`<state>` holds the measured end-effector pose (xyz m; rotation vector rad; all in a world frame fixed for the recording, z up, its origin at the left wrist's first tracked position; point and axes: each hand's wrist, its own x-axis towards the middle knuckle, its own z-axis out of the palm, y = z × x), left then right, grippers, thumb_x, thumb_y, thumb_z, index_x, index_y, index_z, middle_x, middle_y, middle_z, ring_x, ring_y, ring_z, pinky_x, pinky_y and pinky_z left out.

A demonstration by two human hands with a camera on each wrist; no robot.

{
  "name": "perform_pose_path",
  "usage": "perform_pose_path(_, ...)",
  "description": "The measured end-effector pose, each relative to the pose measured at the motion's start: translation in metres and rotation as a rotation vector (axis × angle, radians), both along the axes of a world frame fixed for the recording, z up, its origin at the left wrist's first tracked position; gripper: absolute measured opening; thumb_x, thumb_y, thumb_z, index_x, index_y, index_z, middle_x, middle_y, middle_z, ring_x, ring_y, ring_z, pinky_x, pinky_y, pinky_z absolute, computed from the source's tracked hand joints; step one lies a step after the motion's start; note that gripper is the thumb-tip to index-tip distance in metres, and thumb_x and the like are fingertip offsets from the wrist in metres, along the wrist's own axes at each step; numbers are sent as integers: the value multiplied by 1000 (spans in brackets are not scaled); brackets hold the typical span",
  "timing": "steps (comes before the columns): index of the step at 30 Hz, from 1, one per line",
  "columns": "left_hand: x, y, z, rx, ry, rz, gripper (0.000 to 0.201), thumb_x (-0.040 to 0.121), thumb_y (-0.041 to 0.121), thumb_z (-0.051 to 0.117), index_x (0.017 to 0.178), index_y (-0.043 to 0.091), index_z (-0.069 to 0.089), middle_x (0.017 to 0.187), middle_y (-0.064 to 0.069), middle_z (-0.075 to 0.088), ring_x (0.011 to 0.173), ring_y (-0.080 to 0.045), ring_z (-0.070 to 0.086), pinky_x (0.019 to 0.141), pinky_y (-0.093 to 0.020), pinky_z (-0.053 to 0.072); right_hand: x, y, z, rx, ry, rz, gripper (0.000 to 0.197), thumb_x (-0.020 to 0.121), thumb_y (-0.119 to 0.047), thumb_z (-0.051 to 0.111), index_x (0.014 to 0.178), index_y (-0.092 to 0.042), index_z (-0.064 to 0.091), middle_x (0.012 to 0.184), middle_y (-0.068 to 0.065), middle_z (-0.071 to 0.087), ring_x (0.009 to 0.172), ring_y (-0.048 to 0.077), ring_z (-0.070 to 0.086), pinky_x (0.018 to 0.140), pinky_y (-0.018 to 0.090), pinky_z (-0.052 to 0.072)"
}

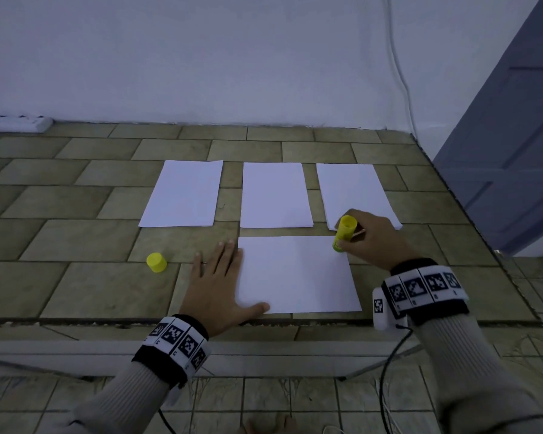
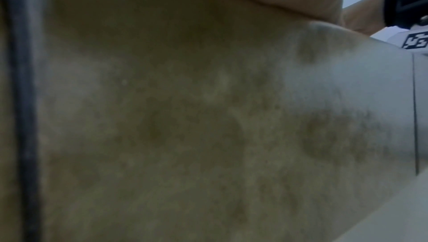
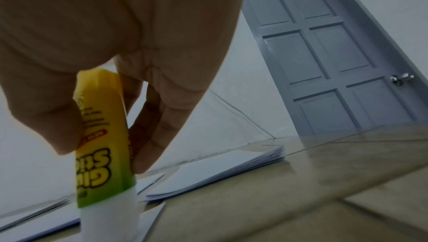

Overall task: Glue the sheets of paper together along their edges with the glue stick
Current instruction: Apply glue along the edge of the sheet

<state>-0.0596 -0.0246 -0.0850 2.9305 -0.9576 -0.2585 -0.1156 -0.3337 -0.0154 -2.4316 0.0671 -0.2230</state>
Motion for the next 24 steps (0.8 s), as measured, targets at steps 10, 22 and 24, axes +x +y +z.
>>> perform_pose_path(10, 0, 0, 0, -24, -9, 6, 131, 56, 99, -1, 156, 15, -1, 162, -2, -14, 149, -17, -17, 119, -53, -10, 22, -10, 0, -63, 1, -105, 24, 75, -15, 78, 92, -8, 61, 86, 3, 66, 77, 16, 63, 72, 28, 53)
perform_pose_path(22, -1, 1, -2, -54, -22, 6, 131, 57, 100, 3, 156, 14, 2, 163, -1, -11, 149, -17, -14, 119, -52, -10, -20, -31, -7, -328, 433, -225, 31, 82, -32, 71, 107, -16, 62, 102, 5, 65, 86, 17, 56, 74, 28, 43)
perform_pose_path(24, -1, 1, -1, -55, -23, 5, 131, 56, 100, 0, 156, 14, 1, 163, -1, -11, 149, -17, -14, 119, -52, -10, -25, -35, -4, -200, 324, -304, 29, 84, -24, 70, 108, -14, 59, 99, 6, 64, 85, 21, 57, 74, 31, 45)
